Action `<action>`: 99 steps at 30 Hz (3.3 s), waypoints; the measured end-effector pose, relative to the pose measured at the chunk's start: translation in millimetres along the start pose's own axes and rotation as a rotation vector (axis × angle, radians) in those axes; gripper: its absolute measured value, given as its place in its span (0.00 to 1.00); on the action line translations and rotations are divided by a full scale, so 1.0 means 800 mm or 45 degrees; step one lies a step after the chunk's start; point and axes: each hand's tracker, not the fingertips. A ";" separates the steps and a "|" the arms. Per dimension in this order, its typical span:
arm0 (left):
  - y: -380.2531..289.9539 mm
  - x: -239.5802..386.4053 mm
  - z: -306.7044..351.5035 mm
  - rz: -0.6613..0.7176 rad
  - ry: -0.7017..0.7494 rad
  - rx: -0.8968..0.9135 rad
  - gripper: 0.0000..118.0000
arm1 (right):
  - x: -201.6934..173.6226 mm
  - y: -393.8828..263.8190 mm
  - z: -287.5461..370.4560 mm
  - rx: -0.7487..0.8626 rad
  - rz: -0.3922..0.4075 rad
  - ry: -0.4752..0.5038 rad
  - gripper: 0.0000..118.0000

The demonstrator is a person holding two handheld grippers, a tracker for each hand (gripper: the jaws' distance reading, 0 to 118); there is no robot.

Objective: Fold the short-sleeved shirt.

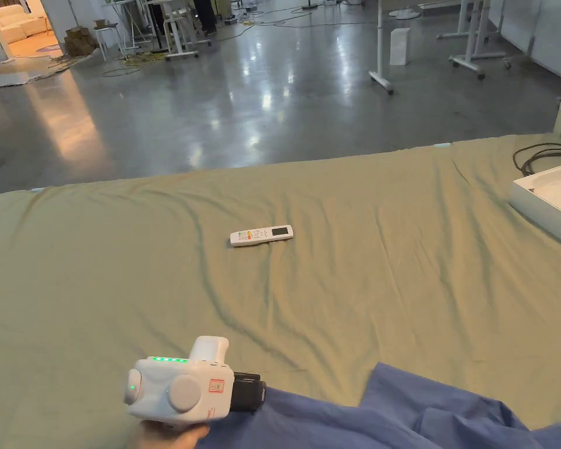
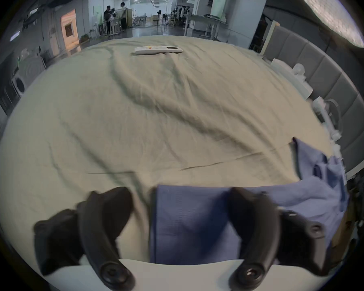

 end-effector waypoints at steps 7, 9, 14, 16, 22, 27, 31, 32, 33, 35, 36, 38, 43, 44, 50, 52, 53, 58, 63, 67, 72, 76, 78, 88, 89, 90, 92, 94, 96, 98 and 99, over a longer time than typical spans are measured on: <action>-0.006 0.017 0.011 -0.047 0.042 0.002 0.37 | -0.002 -0.001 -0.005 -0.010 0.021 0.034 0.00; -0.004 0.024 0.015 -0.069 0.041 -0.006 0.07 | -0.002 -0.001 -0.007 -0.011 0.022 0.037 0.00; -0.001 0.051 0.011 -0.214 0.084 -0.068 0.06 | 0.002 0.018 -0.022 -0.016 0.058 0.050 0.01; 0.003 0.045 -0.005 -0.222 0.083 -0.125 0.06 | 0.006 0.036 -0.040 -0.030 0.063 0.051 0.12; 0.020 0.033 -0.010 -0.163 0.043 -0.189 0.06 | 0.027 0.106 -0.141 -0.118 0.064 0.123 0.85; 0.027 0.030 -0.008 -0.080 0.000 -0.249 0.06 | 0.048 0.172 -0.249 -0.207 -0.052 0.188 0.84; 0.026 0.032 -0.004 -0.070 -0.019 -0.265 0.06 | 0.058 0.186 -0.342 -0.376 -0.061 0.072 0.60; 0.025 0.032 -0.003 -0.074 -0.019 -0.262 0.06 | 0.056 0.184 -0.357 -0.404 -0.036 0.036 0.53; 0.025 0.033 -0.002 -0.077 -0.019 -0.257 0.06 | 0.053 0.181 -0.367 -0.421 -0.010 0.026 0.54; 0.022 0.034 0.000 -0.080 -0.018 -0.247 0.06 | 0.038 0.175 -0.374 -0.452 0.076 0.024 0.51; 0.021 0.033 0.000 -0.083 -0.018 -0.241 0.06 | 0.028 0.170 -0.372 -0.437 0.130 0.017 0.46; 0.021 0.032 0.000 -0.081 -0.022 -0.234 0.06 | 0.013 0.167 -0.372 -0.434 0.249 -0.044 0.26; 0.014 0.035 0.004 -0.084 -0.005 -0.193 0.06 | -0.008 0.166 -0.361 -0.447 0.297 -0.083 0.03; 0.013 0.036 0.005 -0.091 0.001 -0.183 0.06 | -0.006 0.166 -0.359 -0.447 0.306 -0.075 0.03; -0.019 0.005 0.081 -0.075 -0.100 0.157 0.06 | 0.032 0.189 -0.296 -0.247 0.024 0.066 0.02; -0.031 -0.010 0.141 -0.015 -0.187 0.290 0.06 | 0.031 0.204 -0.248 -0.148 0.024 0.098 0.02; -0.035 -0.007 0.179 -0.029 -0.168 0.345 0.06 | 0.029 0.212 -0.225 -0.111 0.057 0.123 0.02; -0.045 -0.028 0.348 -0.008 -0.171 0.633 0.06 | 0.007 0.256 -0.108 0.189 0.141 0.171 0.02; -0.044 -0.043 0.512 0.017 -0.109 0.925 0.06 | -0.026 0.328 -0.003 0.424 0.173 0.229 0.02; -0.036 -0.052 0.610 0.055 -0.062 1.092 0.06 | -0.054 0.386 0.062 0.580 0.206 0.261 0.02; -0.015 -0.058 0.704 0.069 0.033 1.260 0.06 | -0.095 0.461 0.126 0.735 0.226 0.273 0.02; 0.007 -0.067 0.754 0.109 0.066 1.324 0.06 | -0.124 0.512 0.161 0.803 0.236 0.269 0.02; 0.017 -0.069 0.772 0.110 0.113 1.351 0.06 | -0.137 0.532 0.176 0.830 0.249 0.258 0.02; 0.049 -0.083 0.785 0.089 0.171 1.392 0.06 | -0.164 0.563 0.197 0.899 0.276 0.218 0.02; 0.050 -0.087 0.782 0.062 0.131 1.406 0.06 | -0.165 0.562 0.196 0.904 0.275 0.214 0.02; 0.052 -0.087 0.779 0.070 0.146 1.400 0.06 | -0.166 0.562 0.194 0.905 0.279 0.199 0.02; 0.057 -0.090 0.771 0.077 0.147 1.378 0.06 | -0.166 0.562 0.187 0.903 0.279 0.200 0.02; 0.061 -0.091 0.765 0.074 0.152 1.368 0.06 | -0.166 0.563 0.180 0.892 0.283 0.195 0.02; 0.068 -0.095 0.756 0.079 0.146 1.355 0.06 | -0.169 0.565 0.169 0.879 0.291 0.180 0.02; 0.077 -0.098 0.745 0.094 0.146 1.342 0.06 | -0.171 0.568 0.158 0.877 0.293 0.178 0.02; 0.082 -0.099 0.736 0.106 0.141 1.348 0.06 | -0.174 0.570 0.151 0.879 0.293 0.171 0.02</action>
